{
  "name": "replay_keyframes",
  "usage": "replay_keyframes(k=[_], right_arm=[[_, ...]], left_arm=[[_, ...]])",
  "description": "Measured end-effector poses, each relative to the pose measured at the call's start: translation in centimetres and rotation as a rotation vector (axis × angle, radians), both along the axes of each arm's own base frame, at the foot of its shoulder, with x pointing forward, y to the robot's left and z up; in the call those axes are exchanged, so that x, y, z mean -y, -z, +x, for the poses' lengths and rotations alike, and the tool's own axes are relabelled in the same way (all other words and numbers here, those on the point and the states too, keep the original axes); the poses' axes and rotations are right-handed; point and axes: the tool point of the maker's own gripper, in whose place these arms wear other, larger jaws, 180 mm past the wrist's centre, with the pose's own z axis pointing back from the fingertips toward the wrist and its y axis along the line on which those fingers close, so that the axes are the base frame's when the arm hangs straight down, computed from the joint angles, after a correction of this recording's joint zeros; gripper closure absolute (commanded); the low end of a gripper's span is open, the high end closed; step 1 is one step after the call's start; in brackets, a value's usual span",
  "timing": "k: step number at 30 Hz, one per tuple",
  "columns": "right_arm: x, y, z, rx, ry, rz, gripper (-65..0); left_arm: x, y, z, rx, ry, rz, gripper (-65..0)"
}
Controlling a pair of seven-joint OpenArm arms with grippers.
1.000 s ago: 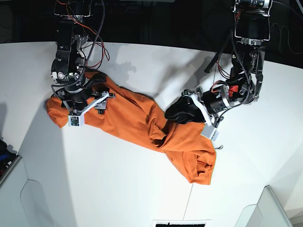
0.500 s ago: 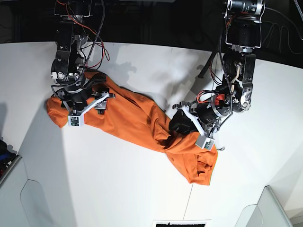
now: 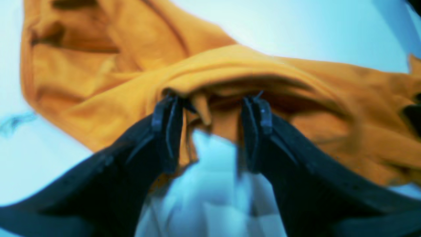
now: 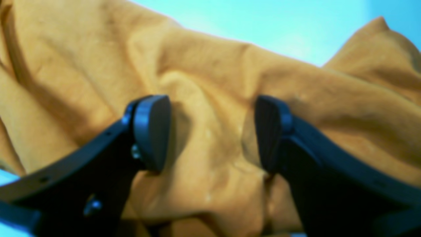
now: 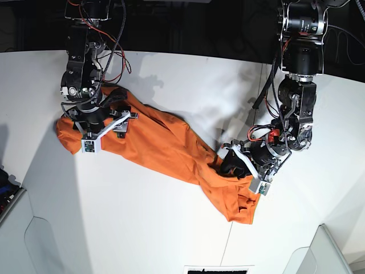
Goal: Layout the t-shirt on the table in an organized manner, then fold the t-shirt properly
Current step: 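Drag the shirt apart with both grippers to flatten it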
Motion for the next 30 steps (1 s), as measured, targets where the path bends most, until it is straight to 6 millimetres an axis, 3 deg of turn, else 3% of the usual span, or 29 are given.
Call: replay_keyframes(k=[7,11,12,17,20,25,30], right_arm=[[0.0,0.0,0.0,0.0,0.0,0.0,-40.1],[0.0,0.0,0.0,0.0,0.0,0.0,-40.1],[0.0,0.0,0.0,0.0,0.0,0.0,-40.1],[0.0,0.0,0.0,0.0,0.0,0.0,-40.1],[0.1,0.0,0.0,-0.001,0.0,-0.008,-40.1],[0.9,0.0,0.0,0.004,-0.003,-0.033,-40.1],[2.8,0.0,0.0,0.004,-0.005,-0.08,-40.1]], left_arm=[[-2.0,0.5,2.3,0.017,-0.087,0.028,-29.8],[-1.9,0.7,2.4,0.016,-0.091,0.024,-1.1],[-1.9,0.7,2.4,0.015,-0.091,0.022,0.0],[-1.5,0.9,1.8,-0.021,-0.054,0.027,0.0],[-1.0,-1.1,0.7,-0.014,0.072,-0.004,0.0],[-3.5,-6.4,-1.9,0.061,0.221,0.033,0.0],[-6.5,-7.2,-4.9,0.013,0.282,0.136,0.0]])
